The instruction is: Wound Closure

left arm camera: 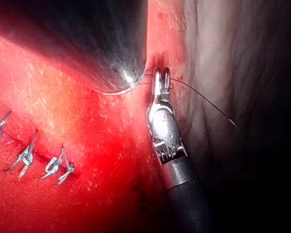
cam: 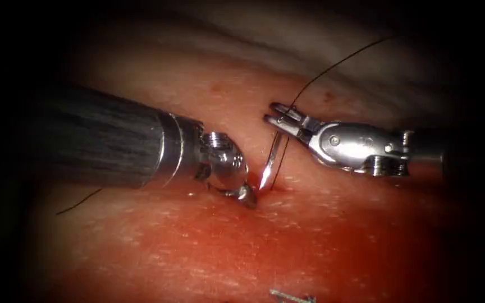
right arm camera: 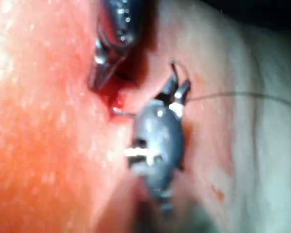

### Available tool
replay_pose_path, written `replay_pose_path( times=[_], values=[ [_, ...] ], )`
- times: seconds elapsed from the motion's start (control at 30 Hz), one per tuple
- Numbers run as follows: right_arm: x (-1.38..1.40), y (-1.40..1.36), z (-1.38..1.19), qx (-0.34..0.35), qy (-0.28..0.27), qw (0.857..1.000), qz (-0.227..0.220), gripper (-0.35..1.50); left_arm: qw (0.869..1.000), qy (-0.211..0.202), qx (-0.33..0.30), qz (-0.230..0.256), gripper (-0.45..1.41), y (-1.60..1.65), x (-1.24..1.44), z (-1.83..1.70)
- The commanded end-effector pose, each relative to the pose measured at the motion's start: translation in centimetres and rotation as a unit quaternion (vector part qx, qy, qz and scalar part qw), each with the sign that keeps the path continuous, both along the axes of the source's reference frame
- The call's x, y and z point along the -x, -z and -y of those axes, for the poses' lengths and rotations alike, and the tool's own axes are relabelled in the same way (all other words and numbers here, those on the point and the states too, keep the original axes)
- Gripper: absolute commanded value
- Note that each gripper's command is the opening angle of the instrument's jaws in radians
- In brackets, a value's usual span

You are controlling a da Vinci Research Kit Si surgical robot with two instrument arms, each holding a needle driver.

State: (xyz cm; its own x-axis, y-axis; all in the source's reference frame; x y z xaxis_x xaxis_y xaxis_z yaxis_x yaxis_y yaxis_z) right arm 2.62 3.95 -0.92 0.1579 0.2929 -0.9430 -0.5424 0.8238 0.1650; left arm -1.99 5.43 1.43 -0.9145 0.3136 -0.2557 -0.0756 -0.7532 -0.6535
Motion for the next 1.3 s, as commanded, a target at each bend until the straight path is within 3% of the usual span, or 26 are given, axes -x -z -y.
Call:
replay_pose_path(
  times=[0.03,0.4,0.83,1.3],
  values=[
    [-0.08,-0.03,0.03,0.000,0.006,1.000,-0.004,-0.35,1.000,0.002,-0.003,-0.001,-0.35,-0.03,0.05,0.05],
    [-0.09,0.05,0.02,-0.019,0.028,0.999,-0.014,-0.35,1.000,-0.001,-0.002,0.000,-0.35,0.10,0.03,0.18],
    [-0.12,0.01,-0.03,-0.052,0.072,0.996,-0.032,-0.35,1.000,-0.005,0.007,0.002,-0.35,-0.02,-0.07,0.41],
    [0.00,-0.01,-0.05,-0.127,0.062,0.988,-0.060,-0.35,1.000,-0.009,0.009,0.008,-0.35,-0.19,-0.11,0.43]
  ],
)
